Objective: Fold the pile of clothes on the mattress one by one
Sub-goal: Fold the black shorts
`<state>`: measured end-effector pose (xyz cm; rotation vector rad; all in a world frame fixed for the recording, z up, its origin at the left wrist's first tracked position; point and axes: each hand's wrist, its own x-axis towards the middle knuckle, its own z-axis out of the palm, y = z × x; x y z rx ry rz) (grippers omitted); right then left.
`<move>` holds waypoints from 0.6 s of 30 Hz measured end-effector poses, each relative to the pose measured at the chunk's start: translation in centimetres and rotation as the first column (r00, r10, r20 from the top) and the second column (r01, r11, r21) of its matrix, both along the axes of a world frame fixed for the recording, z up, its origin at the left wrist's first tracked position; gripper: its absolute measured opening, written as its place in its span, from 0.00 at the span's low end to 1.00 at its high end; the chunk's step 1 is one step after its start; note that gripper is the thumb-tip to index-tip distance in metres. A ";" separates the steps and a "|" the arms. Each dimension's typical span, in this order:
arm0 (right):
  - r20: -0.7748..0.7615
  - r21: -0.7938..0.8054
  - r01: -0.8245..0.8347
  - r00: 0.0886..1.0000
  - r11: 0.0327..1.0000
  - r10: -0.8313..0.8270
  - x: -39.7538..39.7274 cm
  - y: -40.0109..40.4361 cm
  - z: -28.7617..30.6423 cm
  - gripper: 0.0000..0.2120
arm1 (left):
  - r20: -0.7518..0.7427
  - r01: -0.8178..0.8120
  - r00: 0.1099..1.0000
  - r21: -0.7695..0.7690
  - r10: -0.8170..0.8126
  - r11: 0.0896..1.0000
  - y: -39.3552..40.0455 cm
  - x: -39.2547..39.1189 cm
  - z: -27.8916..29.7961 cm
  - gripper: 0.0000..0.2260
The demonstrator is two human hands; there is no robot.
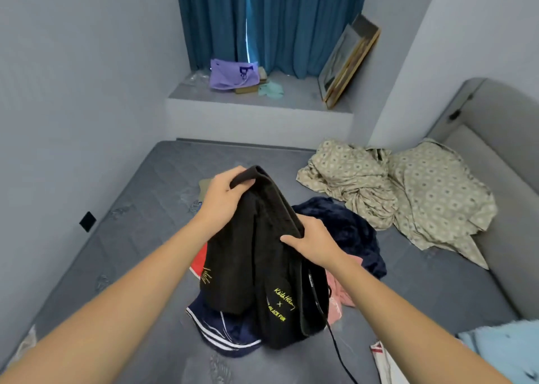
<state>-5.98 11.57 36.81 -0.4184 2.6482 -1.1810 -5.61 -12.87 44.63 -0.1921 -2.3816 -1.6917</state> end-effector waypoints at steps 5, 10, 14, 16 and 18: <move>-0.011 0.111 0.007 1.000 0.994 -0.005 3.3 2.7 3.7 0.10 | -0.012 -0.075 0.997 0.120 0.077 0.990 -0.1 2.2 5.7 0.07; -0.043 0.197 0.009 0.999 0.980 -0.001 5.0 5.2 5.1 0.12 | -0.045 -0.115 0.991 0.174 0.125 0.978 0.1 4.4 9.2 0.06; -0.127 0.202 0.049 0.992 0.978 -0.023 5.1 7.2 8.1 0.12 | -0.040 -0.169 0.982 0.229 0.182 0.959 -0.9 5.8 10.9 0.06; -0.199 0.208 0.044 0.980 0.977 -0.002 5.0 7.7 10.3 0.15 | -0.053 -0.196 0.975 0.261 0.217 0.945 -1.4 6.2 11.9 0.06; -0.254 0.175 0.034 0.967 0.984 0.012 5.0 8.4 12.3 0.15 | -0.069 -0.227 0.963 0.313 0.260 0.922 -2.0 6.3 13.2 0.06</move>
